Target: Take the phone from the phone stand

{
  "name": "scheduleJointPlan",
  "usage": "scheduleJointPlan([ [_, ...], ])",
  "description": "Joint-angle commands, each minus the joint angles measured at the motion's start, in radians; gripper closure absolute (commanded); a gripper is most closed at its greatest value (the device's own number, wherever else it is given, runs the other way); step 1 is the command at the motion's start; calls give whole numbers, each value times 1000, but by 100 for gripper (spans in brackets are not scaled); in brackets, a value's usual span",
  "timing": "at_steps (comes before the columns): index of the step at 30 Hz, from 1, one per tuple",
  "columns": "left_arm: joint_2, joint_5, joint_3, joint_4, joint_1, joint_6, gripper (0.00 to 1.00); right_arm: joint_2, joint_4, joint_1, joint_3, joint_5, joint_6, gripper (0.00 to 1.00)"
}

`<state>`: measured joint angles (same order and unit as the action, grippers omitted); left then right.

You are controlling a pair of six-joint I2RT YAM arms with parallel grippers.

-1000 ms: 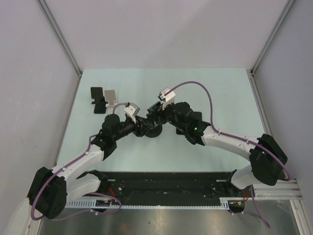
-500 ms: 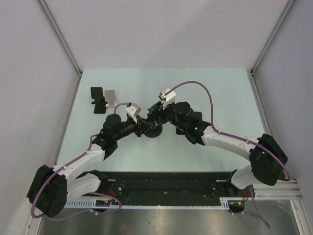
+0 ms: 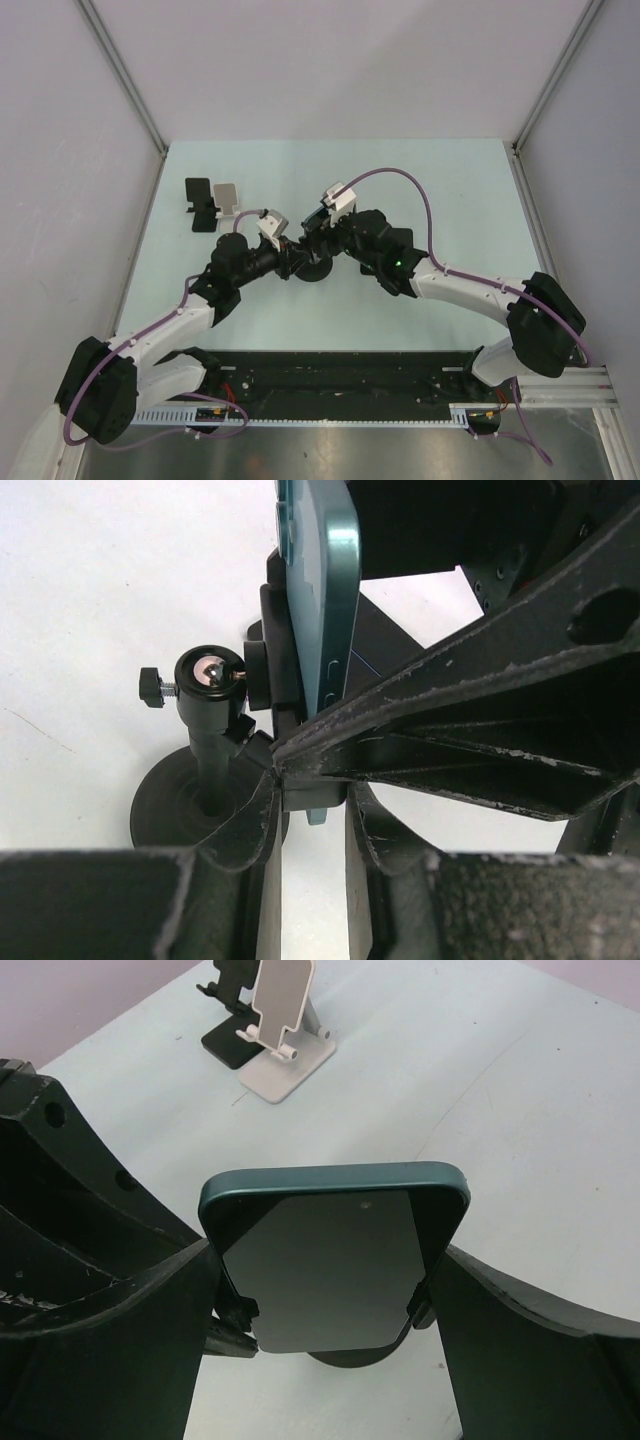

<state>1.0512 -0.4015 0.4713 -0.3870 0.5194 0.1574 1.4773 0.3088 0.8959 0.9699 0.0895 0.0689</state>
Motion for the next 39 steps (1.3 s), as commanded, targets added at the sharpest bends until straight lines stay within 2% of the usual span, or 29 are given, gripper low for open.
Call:
scheduleJointPlan([
  [1, -11, 15, 32, -35, 5, 16, 100, 9, -8, 8, -2, -10, -21, 14],
  [3, -11, 12, 32, -35, 5, 16, 100, 8, -7, 8, -2, -8, -23, 18],
  [5, -16, 12, 29, -35, 5, 14, 100, 8, -2, 8, -3, -10, -23, 29],
  [6, -16, 12, 30, -35, 4, 16, 100, 8, 3, 8, -5, -10, -20, 35],
  [7, -19, 12, 29, -35, 5, 14, 100, 6, 10, 8, -5, -13, -21, 48],
  [8, -19, 12, 26, -35, 4, 14, 98, 5, 13, 6, -5, -14, -18, 55],
  [9, -22, 12, 26, -35, 4, 13, 89, 5, 16, 6, -5, -14, -21, 62],
  [10, -23, 13, 24, -33, 4, 13, 84, 3, 19, 6, -5, -16, -21, 75],
  [11, -26, 15, 24, -35, 5, 13, 79, 0, 21, 6, -5, -16, -20, 80],
  [12, -28, 16, 24, -35, 5, 14, 70, 0, 21, 6, -5, -17, -20, 86],
  [13, -28, 16, 27, -35, 4, 14, 65, -3, 19, 5, -5, -16, -18, 95],
  [14, -33, 26, 26, -36, 5, 13, 61, -5, 18, 5, -5, -16, -18, 99],
  [15, -33, 29, 29, -36, 5, 14, 54, -5, 18, 5, -5, -17, -17, 100],
  [17, -39, 41, 29, -41, 7, 16, 49, -8, 15, 5, -5, -19, -18, 100],
  [22, -40, 70, 32, -61, 5, 39, 47, -11, 10, 5, -5, -20, -11, 100],
  [25, -46, 95, 20, -72, 7, 50, 64, -15, 7, 5, -5, -28, -12, 100],
  [26, -48, 99, 13, -75, 5, 56, 76, -18, 6, 3, -5, -33, -12, 100],
  [28, -53, 112, 6, -79, 5, 60, 89, -20, -5, 1, -5, -42, -12, 100],
  [29, -56, 115, 3, -81, 5, 67, 100, -23, -10, -2, -5, -46, -11, 100],
  [33, -77, 125, -13, -89, 5, 59, 100, -38, -48, -26, -5, -80, -21, 100],
  [39, -83, 55, -25, -92, -41, 73, 100, -64, -111, -115, -4, -299, -40, 100],
])
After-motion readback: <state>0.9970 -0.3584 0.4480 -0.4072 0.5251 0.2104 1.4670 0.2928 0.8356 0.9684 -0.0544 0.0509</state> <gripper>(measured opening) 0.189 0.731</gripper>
